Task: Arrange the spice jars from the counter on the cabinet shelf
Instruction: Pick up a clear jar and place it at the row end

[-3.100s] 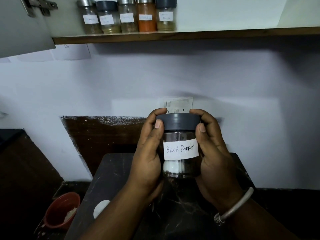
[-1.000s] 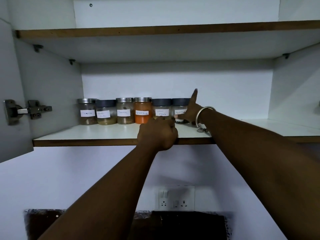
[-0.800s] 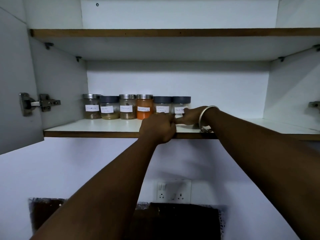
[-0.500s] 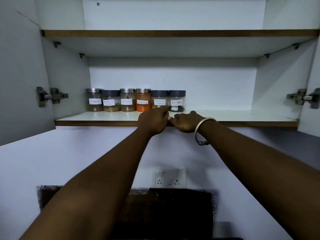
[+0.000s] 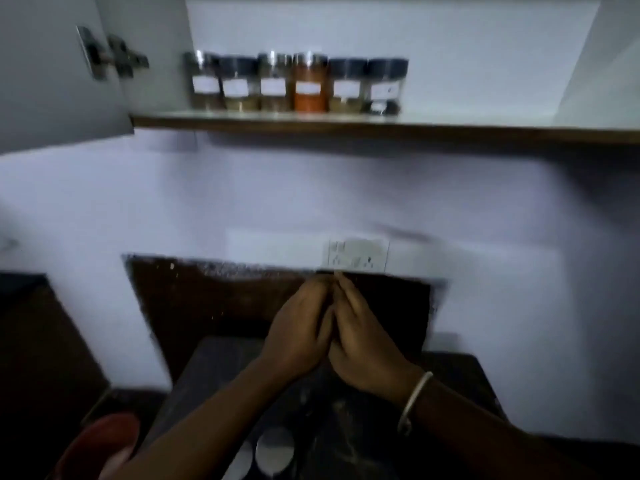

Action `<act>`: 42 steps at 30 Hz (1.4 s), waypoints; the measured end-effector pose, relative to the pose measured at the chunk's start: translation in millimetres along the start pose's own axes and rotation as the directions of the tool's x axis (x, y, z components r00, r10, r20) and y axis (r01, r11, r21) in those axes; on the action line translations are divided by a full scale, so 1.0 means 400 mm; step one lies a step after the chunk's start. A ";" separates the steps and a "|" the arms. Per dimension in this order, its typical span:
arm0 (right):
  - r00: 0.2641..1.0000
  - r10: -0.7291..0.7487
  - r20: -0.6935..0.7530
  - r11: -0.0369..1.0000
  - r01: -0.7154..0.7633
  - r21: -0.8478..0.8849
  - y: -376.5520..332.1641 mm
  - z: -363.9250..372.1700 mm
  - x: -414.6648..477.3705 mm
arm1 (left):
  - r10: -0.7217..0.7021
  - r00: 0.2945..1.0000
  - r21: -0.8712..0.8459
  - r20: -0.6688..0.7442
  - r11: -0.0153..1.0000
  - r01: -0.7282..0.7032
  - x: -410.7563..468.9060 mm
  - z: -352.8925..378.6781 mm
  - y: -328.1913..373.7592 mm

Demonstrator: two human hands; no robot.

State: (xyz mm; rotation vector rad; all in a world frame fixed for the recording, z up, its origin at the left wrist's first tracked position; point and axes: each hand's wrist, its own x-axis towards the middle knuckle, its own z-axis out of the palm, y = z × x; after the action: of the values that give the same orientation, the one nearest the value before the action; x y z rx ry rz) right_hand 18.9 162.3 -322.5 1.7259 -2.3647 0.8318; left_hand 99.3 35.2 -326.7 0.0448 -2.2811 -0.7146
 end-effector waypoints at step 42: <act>0.871 0.478 0.115 0.732 -0.468 0.495 -0.014 0.002 -0.147 | -0.475 0.848 -0.611 0.233 0.607 0.508 -0.262 0.034 0.107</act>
State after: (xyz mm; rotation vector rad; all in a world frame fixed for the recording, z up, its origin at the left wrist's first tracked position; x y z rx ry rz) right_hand 45.0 210.9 -343.6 1.1973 -2.7954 1.6781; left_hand 174.4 102.5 -380.2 0.3426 -1.9254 -1.8059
